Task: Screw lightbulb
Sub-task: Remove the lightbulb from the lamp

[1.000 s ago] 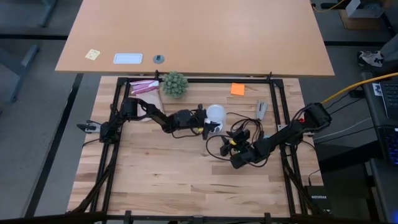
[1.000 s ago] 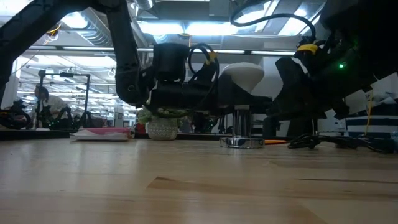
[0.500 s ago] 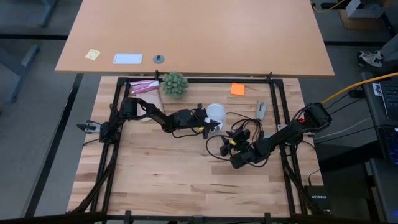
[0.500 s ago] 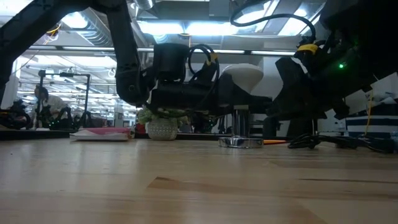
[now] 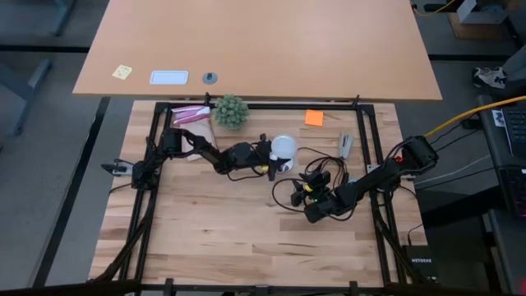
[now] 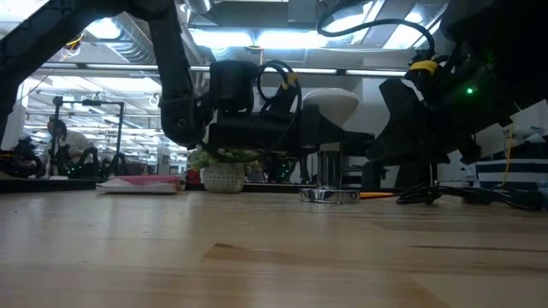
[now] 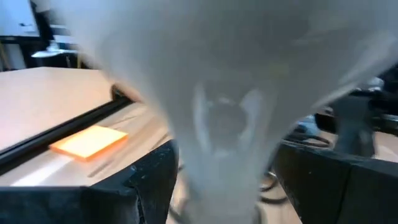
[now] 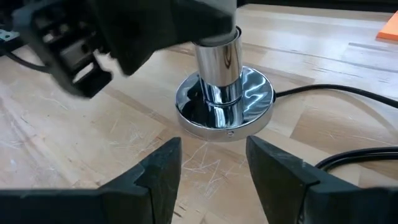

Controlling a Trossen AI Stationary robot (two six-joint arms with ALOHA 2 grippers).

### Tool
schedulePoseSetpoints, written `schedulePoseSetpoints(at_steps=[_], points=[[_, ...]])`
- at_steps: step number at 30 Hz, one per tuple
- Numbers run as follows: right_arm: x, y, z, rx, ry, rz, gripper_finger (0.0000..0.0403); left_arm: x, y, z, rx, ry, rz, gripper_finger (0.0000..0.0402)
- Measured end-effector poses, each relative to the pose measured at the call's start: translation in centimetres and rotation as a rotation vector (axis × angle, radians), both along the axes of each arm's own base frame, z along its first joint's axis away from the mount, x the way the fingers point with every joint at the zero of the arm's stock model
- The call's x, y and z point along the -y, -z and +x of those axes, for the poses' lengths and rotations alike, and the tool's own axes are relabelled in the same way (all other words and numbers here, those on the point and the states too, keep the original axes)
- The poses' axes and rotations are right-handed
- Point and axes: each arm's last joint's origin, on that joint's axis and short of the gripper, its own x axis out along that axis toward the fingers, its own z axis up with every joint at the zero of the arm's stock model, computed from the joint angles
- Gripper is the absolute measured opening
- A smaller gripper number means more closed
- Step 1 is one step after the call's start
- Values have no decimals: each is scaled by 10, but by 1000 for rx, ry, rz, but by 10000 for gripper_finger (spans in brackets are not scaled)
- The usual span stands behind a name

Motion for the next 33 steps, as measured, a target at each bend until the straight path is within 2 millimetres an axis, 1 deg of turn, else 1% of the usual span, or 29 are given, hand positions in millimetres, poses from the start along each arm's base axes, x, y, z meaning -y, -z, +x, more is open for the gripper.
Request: schedulePoseSetpoints(at_steps=[5,9,19,26,33], points=[[0,0,0,0,0,0,188,-2,-3,0,34,-10,-15,241],[0,0,0,-1,0,-1,188,-2,-3,0,29,-6,10,241],[0,0,0,-1,0,-1,188,-1,-5,0,44,-6,6,241],[0,0,0,-1,0,-1,188,-6,-5,-1,59,-15,-44,241],[0,0,0,-1,0,-1,188,-2,-7,0,75,-5,-51,241]])
